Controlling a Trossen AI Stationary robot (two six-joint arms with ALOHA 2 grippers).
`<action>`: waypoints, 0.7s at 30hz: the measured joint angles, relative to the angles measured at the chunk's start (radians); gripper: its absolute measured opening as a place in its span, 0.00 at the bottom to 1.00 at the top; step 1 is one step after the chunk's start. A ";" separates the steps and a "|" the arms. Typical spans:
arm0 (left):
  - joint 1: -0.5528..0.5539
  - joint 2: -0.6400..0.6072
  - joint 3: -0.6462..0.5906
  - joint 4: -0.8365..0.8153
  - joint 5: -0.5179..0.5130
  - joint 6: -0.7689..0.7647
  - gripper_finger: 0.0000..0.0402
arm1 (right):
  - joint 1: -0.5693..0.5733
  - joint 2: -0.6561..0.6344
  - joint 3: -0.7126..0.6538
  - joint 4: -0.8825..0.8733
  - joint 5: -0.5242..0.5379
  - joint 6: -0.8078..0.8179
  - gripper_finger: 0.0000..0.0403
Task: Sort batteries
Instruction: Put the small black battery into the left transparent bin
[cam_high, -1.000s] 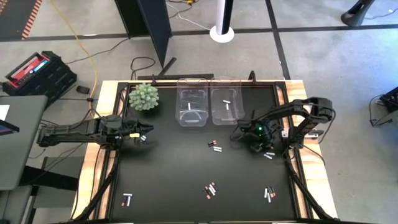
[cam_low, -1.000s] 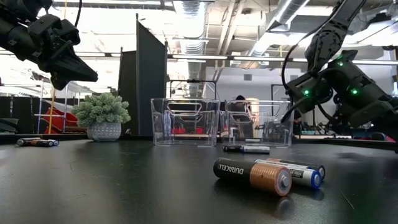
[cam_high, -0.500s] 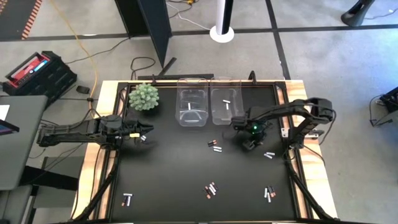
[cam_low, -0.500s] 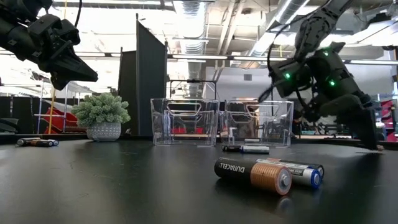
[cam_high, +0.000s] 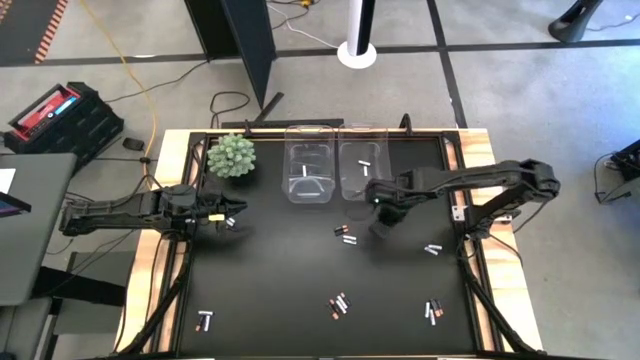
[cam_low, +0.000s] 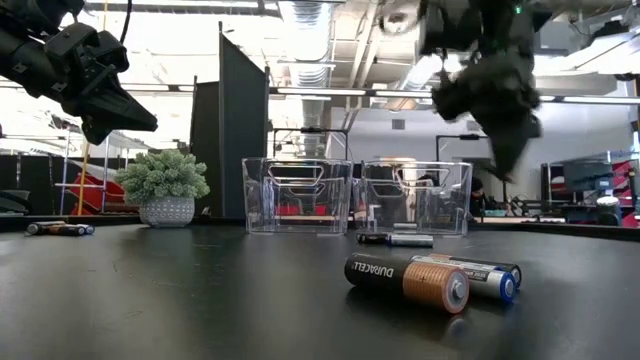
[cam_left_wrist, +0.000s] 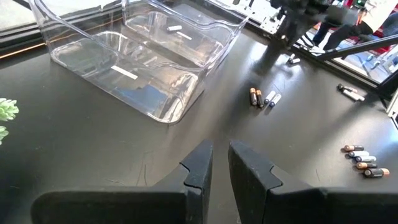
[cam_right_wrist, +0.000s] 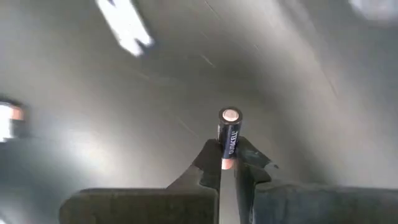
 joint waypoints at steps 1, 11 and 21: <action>0.000 0.000 0.000 0.000 0.000 0.000 0.12 | -0.002 -0.006 0.010 0.049 0.005 -0.008 0.08; 0.000 0.000 0.000 0.000 0.000 -0.001 0.12 | -0.101 -0.009 0.122 0.468 0.045 -0.129 0.07; 0.000 0.000 0.000 -0.001 0.000 -0.001 0.12 | -0.247 0.166 0.488 0.403 0.080 -0.406 0.07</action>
